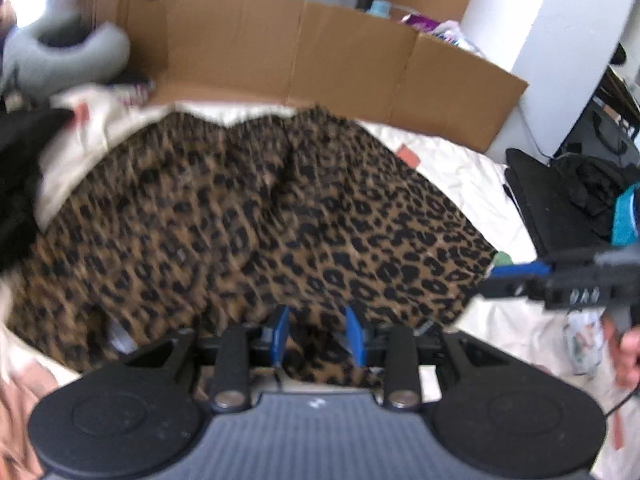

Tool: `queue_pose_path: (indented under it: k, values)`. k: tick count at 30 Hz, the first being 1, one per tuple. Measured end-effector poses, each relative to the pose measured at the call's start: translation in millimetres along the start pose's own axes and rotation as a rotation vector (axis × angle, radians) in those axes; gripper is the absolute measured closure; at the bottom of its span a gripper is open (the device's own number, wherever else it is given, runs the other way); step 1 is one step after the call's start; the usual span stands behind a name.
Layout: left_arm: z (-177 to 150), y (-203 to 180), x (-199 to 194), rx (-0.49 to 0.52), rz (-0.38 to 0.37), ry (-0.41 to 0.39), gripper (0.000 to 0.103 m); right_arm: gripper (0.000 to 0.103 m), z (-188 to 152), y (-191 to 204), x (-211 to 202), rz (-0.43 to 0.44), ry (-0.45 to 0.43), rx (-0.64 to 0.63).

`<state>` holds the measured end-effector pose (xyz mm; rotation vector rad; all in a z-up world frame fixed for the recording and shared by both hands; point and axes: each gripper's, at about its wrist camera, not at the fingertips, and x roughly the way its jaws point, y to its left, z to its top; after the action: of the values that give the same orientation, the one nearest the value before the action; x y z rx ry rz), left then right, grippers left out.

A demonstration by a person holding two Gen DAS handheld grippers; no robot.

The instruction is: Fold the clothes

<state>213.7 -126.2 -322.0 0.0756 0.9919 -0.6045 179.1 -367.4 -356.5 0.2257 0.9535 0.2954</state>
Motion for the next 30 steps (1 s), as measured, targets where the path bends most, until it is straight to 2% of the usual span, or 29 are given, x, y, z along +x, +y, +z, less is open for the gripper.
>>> queue_pose_path:
  k: [7, 9, 12, 18, 22, 28, 30]
  values:
    - [-14, -17, 30, 0.070, -0.016, 0.049, 0.070, 0.057, -22, 4, 17, 0.013, 0.040, 0.037]
    - [-17, -19, 41, 0.081, 0.001, 0.054, 0.070, 0.057, -28, 5, 21, 0.017, 0.051, 0.047]
    - [-21, -22, 50, 0.087, -0.001, 0.007, 0.058, 0.057, -31, 5, 26, 0.020, 0.060, 0.055]
    - [-26, -30, 76, 0.182, 0.065, 0.024, 0.058, 0.057, -30, 4, 32, 0.026, 0.066, 0.059]
    - [-30, -33, 89, 0.243, 0.100, 0.055, 0.046, 0.057, -30, 4, 36, 0.030, 0.069, 0.063]
    - [-35, -29, 103, 0.275, 0.111, 0.074, 0.047, 0.057, -28, 5, 37, 0.033, 0.068, 0.066]
    - [-37, -27, 102, 0.265, 0.112, 0.066, 0.053, 0.057, -27, 4, 38, 0.034, 0.068, 0.070]
